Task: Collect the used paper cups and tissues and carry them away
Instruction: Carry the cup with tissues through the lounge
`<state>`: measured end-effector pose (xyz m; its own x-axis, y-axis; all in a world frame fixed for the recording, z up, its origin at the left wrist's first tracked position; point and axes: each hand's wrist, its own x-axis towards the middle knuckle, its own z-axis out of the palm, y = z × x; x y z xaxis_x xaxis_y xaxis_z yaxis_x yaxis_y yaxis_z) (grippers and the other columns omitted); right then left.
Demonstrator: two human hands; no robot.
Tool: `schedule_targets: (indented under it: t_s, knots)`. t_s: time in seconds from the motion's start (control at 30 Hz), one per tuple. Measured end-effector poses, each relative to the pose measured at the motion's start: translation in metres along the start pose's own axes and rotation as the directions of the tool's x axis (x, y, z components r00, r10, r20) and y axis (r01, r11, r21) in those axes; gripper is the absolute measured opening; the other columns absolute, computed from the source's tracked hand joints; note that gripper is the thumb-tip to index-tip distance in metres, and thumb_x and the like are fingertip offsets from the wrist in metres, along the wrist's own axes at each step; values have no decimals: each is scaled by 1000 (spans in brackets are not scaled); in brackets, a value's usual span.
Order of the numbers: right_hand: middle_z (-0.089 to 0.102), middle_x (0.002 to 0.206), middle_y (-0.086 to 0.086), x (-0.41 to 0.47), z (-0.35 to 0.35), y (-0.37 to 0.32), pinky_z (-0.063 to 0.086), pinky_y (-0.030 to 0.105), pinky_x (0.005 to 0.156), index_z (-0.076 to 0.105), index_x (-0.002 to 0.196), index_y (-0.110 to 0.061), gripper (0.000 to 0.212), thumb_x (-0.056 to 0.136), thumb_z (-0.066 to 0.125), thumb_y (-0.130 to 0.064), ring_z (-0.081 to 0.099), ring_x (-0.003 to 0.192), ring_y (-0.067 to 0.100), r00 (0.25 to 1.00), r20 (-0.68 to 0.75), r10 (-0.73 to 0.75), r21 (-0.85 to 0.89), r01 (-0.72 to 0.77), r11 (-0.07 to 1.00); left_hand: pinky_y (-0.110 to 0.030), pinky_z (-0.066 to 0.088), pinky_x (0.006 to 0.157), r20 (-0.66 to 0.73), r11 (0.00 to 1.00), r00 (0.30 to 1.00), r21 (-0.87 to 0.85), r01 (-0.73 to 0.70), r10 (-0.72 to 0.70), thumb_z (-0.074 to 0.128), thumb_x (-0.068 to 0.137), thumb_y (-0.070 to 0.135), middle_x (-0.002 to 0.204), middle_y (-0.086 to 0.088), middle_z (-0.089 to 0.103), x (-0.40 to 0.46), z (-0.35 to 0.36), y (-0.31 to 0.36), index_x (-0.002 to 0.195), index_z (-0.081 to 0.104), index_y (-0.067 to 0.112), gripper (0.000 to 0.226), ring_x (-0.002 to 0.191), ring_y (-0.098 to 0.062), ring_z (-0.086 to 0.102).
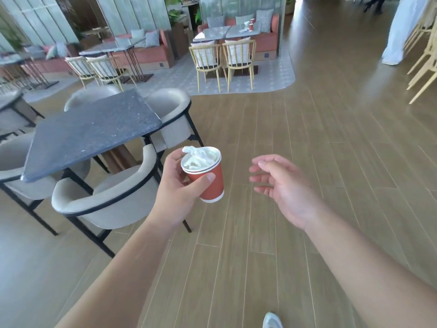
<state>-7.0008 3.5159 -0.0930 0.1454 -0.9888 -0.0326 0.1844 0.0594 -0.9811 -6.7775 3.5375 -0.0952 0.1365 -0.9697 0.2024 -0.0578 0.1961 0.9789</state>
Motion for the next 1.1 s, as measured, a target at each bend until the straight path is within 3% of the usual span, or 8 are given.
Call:
schedule_targets:
  t_s: [0.1,0.23,0.4,0.67,0.8,1.1]
  knots:
    - [72,88,-5,61,-21,-19,51,25,66,74,83,-31,16,75,62,-37,68,83,12,1000,7,6,10,-6,1000,-44,56,95,-23,1000,999,6,-26,26,87,64,35,119,15,71,58,20,1,118,56,45,63,111,-14,69]
    - [71,86,-3,130,-33,-28,51,28,66,71,89,-23,21,75,61,-34,68,80,13,1000,-8,27,55,-26,998,-26,57,83,-75,998,997,-50,-34,30,85,66,32,114,19,72,120,35,-5,125,51,34,68,106,-8,70]
    - [70,88,-3,213,-17,-24,51,28,67,70,93,-20,24,76,60,-34,67,81,12,999,16,43,27,-43,999,-21,56,82,-141,993,990,-110,-30,14,85,65,31,117,19,72,192,24,-21,135,48,25,79,112,-7,69]
    - [70,84,-5,370,28,-9,51,26,64,70,91,-20,22,76,60,-32,67,79,12,999,1,45,-15,-45,999,-20,56,82,-84,988,996,-152,-15,2,85,63,31,118,12,72,348,-12,-74,122,54,26,67,107,-6,69]
    - [70,81,-6,457,59,-14,51,26,63,70,92,-19,23,75,61,-32,67,77,12,998,-29,61,-28,-62,998,-19,55,80,-23,981,1000,-192,8,-13,82,71,17,112,14,73,446,-36,-96,122,52,22,60,102,-4,69]
    - [70,84,-3,601,111,-38,51,29,67,71,88,-22,20,74,61,-33,67,78,14,999,-32,13,-4,-13,1000,-20,54,82,10,986,998,-159,-56,59,85,64,32,107,19,74,605,-81,-99,120,53,26,65,102,-3,68]
